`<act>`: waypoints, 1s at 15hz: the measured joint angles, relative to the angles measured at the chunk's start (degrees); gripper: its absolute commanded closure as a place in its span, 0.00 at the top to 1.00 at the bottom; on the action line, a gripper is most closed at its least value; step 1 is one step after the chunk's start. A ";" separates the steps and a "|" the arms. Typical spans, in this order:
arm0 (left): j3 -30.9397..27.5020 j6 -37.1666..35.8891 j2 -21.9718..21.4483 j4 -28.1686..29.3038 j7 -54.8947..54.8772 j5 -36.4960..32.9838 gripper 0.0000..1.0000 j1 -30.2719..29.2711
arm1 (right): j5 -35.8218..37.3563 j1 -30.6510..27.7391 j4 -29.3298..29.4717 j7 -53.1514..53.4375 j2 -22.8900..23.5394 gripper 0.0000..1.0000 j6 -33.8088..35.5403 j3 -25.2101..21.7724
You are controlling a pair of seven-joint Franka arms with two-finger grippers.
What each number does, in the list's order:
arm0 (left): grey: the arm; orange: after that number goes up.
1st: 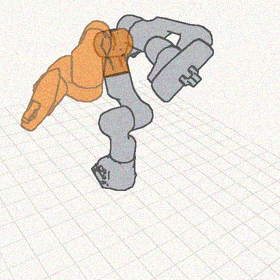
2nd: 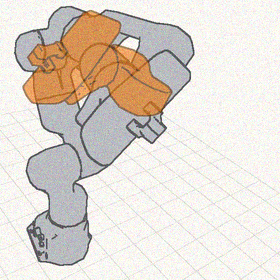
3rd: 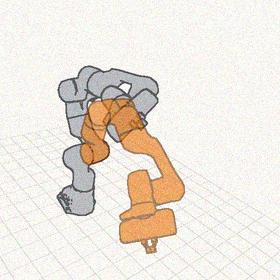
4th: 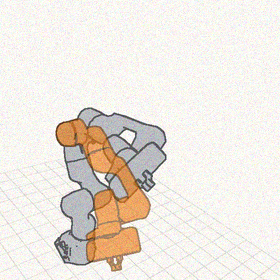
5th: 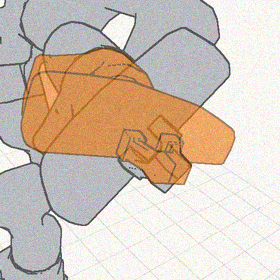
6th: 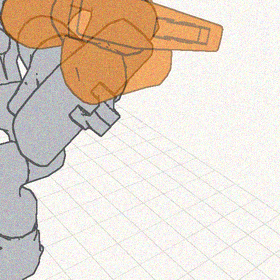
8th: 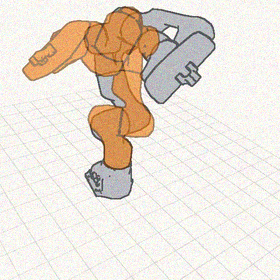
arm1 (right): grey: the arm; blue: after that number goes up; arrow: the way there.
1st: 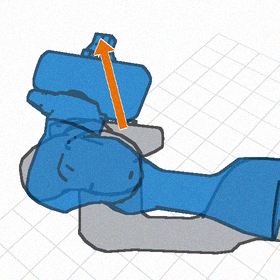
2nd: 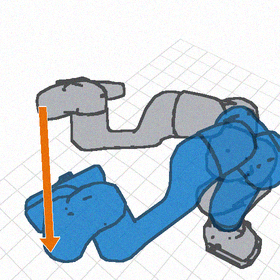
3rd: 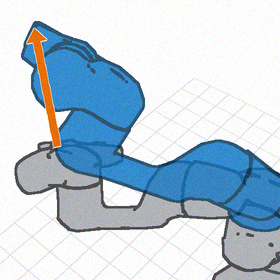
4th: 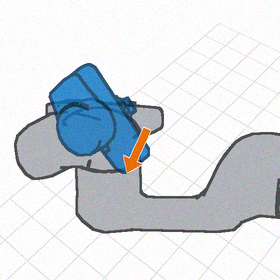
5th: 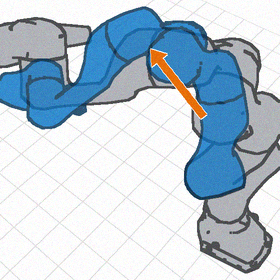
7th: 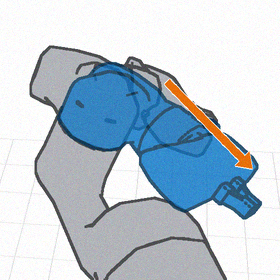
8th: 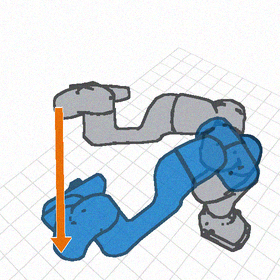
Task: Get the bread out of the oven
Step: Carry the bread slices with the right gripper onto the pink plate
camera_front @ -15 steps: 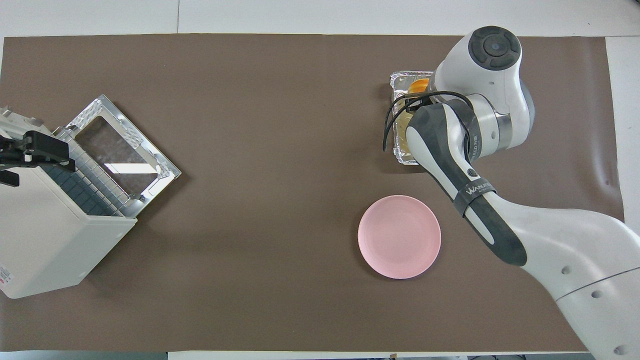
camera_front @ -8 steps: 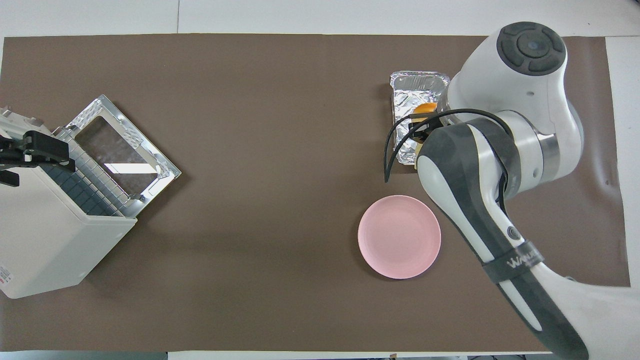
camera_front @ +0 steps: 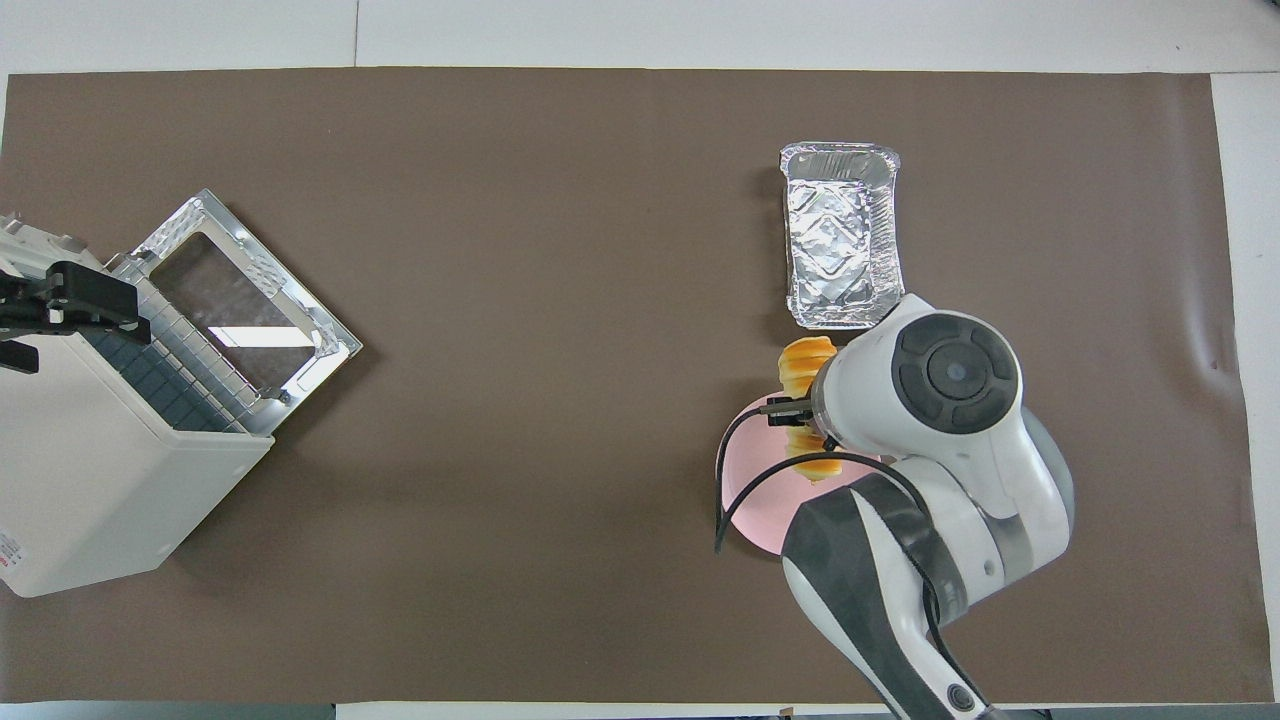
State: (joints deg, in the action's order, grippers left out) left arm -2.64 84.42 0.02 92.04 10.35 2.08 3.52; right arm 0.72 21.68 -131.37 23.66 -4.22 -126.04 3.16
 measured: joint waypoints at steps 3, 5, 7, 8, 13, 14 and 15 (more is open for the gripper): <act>0.00 0.00 0.00 0.00 0.00 0.00 1.00 0.00 | 0.00 0.14 -4.45 0.00 -1.27 0.00 -4.79 -0.01; 0.00 0.00 0.00 0.00 0.00 0.00 1.00 0.00 | 0.00 0.50 -6.80 0.00 -1.12 0.00 -8.53 -0.01; 0.00 0.00 0.00 0.00 0.00 0.00 1.00 0.00 | 0.00 0.56 -8.06 0.00 -0.89 0.00 -10.01 -0.01; 0.00 0.00 0.00 0.00 0.00 0.00 1.00 0.00 | 0.00 0.57 -8.24 0.00 -0.77 0.00 -10.11 -0.01; 0.00 0.00 0.00 0.00 0.00 0.00 1.00 0.00 | 0.00 0.57 -8.25 0.00 -0.54 1.00 -10.14 -0.01; 0.00 0.00 0.00 0.00 0.00 0.00 1.00 0.00 | 0.00 0.58 -8.22 0.00 -0.54 1.00 -10.15 -0.01; 0.00 0.00 0.00 0.00 0.00 0.00 1.00 0.00 | 0.00 0.58 -8.14 0.00 -0.54 1.00 -10.15 -0.01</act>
State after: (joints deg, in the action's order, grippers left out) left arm -2.64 84.42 0.02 92.04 10.35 2.08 3.51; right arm 0.72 22.26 -139.50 23.66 -4.76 -136.19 3.16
